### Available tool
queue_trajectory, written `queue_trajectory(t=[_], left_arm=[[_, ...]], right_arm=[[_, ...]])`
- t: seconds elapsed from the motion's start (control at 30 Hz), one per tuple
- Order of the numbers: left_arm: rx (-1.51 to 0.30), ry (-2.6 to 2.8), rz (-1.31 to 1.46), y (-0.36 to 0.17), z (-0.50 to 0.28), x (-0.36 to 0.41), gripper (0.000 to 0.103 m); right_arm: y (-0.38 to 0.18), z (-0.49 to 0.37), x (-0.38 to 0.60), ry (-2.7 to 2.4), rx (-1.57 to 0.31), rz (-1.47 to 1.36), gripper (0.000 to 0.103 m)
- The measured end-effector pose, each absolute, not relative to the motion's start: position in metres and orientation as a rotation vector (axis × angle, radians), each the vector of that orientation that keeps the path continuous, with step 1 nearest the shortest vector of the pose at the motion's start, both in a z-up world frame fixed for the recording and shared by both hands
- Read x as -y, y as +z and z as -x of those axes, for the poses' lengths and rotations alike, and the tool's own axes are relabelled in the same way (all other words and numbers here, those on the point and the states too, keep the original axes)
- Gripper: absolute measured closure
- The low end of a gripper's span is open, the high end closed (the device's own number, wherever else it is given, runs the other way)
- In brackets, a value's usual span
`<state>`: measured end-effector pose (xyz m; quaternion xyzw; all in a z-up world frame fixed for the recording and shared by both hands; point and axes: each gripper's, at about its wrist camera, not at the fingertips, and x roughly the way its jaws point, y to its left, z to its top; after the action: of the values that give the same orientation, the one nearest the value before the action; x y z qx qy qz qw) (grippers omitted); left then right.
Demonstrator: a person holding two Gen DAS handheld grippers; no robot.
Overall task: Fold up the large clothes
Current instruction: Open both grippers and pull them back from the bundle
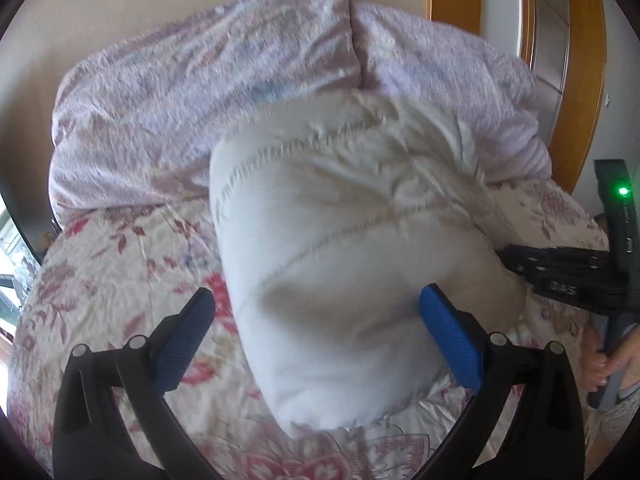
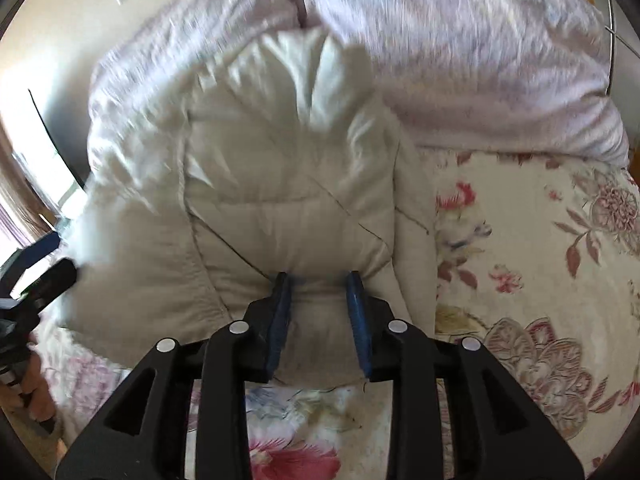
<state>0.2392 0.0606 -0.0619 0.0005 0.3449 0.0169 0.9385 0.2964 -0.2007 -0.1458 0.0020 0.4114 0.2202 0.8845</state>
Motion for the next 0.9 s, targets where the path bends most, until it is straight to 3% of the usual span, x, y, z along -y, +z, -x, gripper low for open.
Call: queue_trajectory(t=[0.13, 0.23, 0.3, 0.5, 0.67, 0.9], left_arm=[[-0.743, 0.046, 0.047, -0.070, -0.246, -0.063, 0.002], [-0.746, 0.067, 0.037, -0.067, -0.240, -0.064, 0.002], [-0.733, 0.084, 0.016, -0.063, -0.234, -0.061, 0.002], [-0.712, 0.084, 0.027, -0.053, -0.212, -0.055, 0.002], [-0.711, 0.075, 0.057, -0.050, -0.192, -0.049, 0.002], [-0.735, 0.076, 0.098, -0.054, -0.161, -0.048, 0.002]], right_arm=[[-0.147, -0.300, 0.198, 0.437, -0.865, -0.020, 0.073], [-0.138, -0.293, 0.202, 0.424, -0.855, -0.019, 0.067], [-0.130, -0.283, 0.206, 0.406, -0.839, -0.021, 0.047], [-0.113, -0.258, 0.217, 0.419, -0.811, -0.082, 0.012], [-0.103, -0.231, 0.213, 0.384, -0.792, -0.024, 0.001], [-0.099, -0.201, 0.221, 0.356, -0.773, -0.020, 0.001]])
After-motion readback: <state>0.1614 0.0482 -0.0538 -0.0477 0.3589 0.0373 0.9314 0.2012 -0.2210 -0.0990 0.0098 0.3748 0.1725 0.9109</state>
